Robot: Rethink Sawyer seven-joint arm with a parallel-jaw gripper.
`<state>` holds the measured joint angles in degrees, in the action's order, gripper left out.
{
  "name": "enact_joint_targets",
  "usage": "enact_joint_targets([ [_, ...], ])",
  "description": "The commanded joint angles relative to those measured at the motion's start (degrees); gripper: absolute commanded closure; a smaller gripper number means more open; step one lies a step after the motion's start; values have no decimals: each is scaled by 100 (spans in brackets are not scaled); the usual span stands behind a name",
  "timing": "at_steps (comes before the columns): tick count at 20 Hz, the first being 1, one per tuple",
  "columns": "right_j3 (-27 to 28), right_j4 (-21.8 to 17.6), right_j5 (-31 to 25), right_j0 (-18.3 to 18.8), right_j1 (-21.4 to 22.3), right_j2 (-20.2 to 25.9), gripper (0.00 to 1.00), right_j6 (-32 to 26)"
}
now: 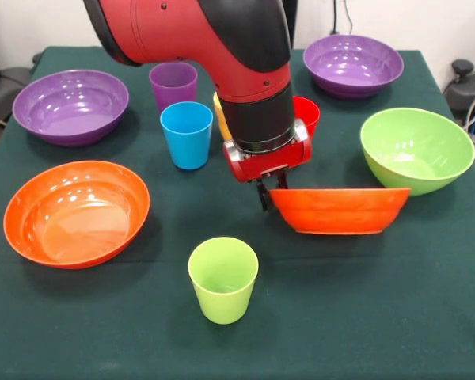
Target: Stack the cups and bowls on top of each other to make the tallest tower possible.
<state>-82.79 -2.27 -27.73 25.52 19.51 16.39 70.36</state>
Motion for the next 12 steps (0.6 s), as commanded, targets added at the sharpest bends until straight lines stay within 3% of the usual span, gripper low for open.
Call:
enact_joint_targets([
  [1,131,-49,-135,-117,-310,30,100,725],
  [12,329,217,-811,-399,-32,-74,100,945],
])
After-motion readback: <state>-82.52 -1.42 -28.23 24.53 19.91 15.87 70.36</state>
